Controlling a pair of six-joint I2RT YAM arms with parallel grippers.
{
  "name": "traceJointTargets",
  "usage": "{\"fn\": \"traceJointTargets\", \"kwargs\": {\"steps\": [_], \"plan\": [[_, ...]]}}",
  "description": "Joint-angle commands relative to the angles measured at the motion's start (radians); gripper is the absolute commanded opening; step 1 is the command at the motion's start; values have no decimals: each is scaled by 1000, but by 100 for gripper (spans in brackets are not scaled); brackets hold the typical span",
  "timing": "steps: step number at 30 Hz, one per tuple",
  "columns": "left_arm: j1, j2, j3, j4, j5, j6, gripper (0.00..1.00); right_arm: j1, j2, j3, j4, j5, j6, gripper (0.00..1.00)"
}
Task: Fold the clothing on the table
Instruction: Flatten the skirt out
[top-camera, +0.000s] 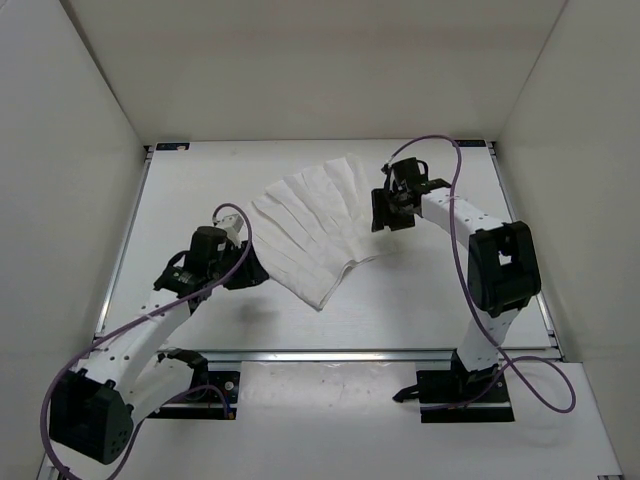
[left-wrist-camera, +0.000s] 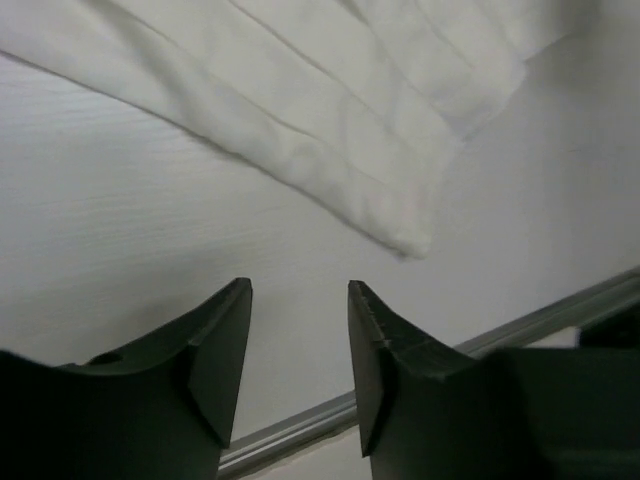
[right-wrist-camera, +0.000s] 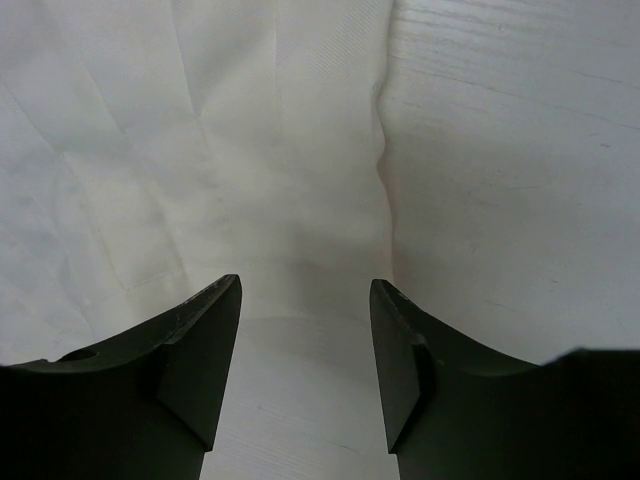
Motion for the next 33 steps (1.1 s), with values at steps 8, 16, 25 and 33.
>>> {"fn": "traceJointTargets", "kwargs": {"steps": [8,16,25,33], "plan": [[-125,105,-178,307,19,-324,63,10,93,17,-14,88,3,53],[-141,322,-166,502,-84,-353,56,25,117,-7,-43,98,50,9],[-135,660,72,479,-175,-275,41,120,-64,-200,-51,25,204,0],[-32,681,200,322,-190,-146,48,173,-216,-414,64,-46,282,0]]}}
